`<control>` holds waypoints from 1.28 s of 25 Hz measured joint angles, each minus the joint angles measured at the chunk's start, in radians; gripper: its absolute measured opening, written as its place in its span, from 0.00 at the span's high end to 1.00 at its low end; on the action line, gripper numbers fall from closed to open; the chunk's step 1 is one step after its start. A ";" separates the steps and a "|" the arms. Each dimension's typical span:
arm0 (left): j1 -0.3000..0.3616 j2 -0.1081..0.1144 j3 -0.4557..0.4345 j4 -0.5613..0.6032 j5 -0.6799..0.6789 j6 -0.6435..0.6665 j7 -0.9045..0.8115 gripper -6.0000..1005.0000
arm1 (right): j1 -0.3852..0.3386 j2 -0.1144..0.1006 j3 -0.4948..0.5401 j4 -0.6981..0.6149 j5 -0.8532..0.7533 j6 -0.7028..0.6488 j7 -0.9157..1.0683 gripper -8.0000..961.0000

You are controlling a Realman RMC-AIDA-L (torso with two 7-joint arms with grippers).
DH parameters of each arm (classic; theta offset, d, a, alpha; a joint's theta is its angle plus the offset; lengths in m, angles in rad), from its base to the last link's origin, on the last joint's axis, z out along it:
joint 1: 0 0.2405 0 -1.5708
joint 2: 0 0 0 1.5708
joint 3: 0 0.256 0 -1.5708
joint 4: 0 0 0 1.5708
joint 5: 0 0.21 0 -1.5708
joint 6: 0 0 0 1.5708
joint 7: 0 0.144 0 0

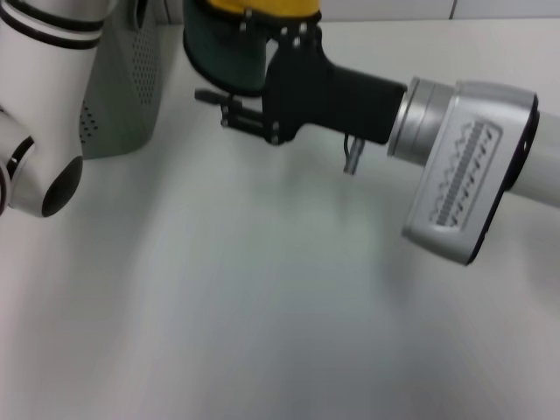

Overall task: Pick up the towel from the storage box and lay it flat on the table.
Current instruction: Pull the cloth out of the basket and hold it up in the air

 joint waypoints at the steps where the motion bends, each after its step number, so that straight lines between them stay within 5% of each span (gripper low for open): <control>1: 0.005 0.000 -0.002 0.000 -0.002 0.002 -0.002 0.98 | 0.002 0.000 0.005 0.002 0.007 0.002 0.000 0.36; 17: 0.063 0.000 -0.006 0.002 -0.022 0.022 -0.002 0.98 | -0.054 0.000 0.180 0.029 0.077 0.181 -0.002 0.36; 32: 0.071 0.000 -0.004 -0.004 -0.020 0.047 -0.005 0.98 | -0.043 0.000 0.138 0.031 0.101 0.182 0.001 0.53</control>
